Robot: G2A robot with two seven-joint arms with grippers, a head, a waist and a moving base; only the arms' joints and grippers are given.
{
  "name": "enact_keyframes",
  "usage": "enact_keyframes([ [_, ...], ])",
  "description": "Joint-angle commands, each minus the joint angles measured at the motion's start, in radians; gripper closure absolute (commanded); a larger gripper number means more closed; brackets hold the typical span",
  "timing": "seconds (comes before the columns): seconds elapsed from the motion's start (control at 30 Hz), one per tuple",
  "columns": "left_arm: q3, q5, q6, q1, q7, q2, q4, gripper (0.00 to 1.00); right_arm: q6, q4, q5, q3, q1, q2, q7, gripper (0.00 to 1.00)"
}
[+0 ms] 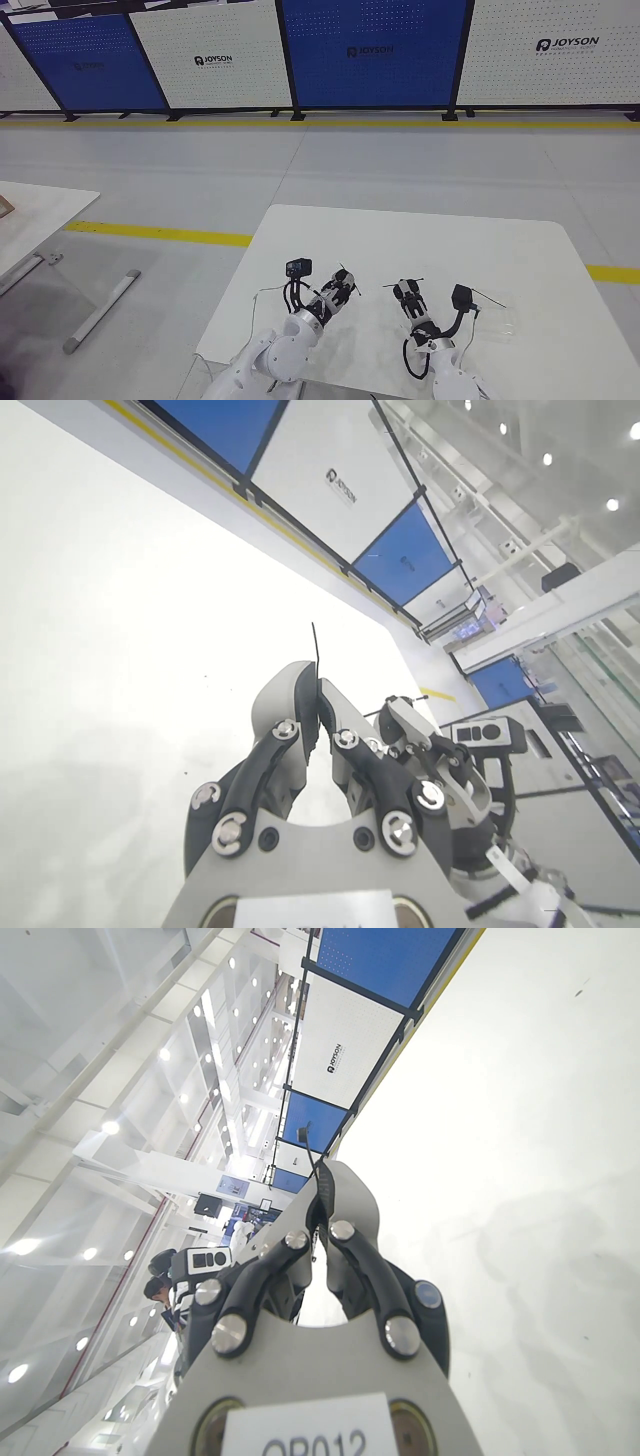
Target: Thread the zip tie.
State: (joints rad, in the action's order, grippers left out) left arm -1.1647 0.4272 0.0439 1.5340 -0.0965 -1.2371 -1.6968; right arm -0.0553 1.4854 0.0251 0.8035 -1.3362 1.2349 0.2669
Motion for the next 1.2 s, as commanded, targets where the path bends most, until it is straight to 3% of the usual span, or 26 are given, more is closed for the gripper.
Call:
enact_keyframes([
  [0.0,0.001,-0.012,0.001,0.000,0.003,0.000,0.000,1.00,0.000,0.000,0.000,0.000,0.000,0.000,0.000,1.00],
  [0.23,0.001,-0.012,0.001,0.000,0.003,0.000,0.000,1.00,0.000,0.000,0.000,0.000,0.000,0.000,0.000,1.00],
  [0.37,0.041,-0.014,0.067,-0.003,0.114,-0.015,0.012,1.00,0.000,0.000,0.000,0.000,0.000,0.000,0.000,1.00],
  [0.57,0.095,-0.034,0.128,-0.017,0.224,-0.035,0.034,1.00,0.000,0.000,0.000,0.000,0.000,0.000,0.000,1.00],
  [0.67,0.121,-0.021,0.141,-0.037,0.230,-0.042,0.055,1.00,0.000,0.000,0.000,0.000,0.000,0.000,0.000,1.00],
  [0.9,0.123,-0.019,0.142,-0.038,0.227,-0.042,0.057,1.00,-0.005,0.008,-0.008,0.007,-0.012,0.001,-0.012,1.00],
  [1.03,0.123,-0.019,0.142,-0.038,0.227,-0.042,0.057,1.00,-0.034,0.012,0.027,0.005,-0.025,0.007,-0.081,1.00],
  [1.17,0.123,-0.019,0.142,-0.038,0.227,-0.042,0.057,1.00,-0.018,-0.001,-0.050,-0.006,-0.023,0.019,-0.021,1.00],
])
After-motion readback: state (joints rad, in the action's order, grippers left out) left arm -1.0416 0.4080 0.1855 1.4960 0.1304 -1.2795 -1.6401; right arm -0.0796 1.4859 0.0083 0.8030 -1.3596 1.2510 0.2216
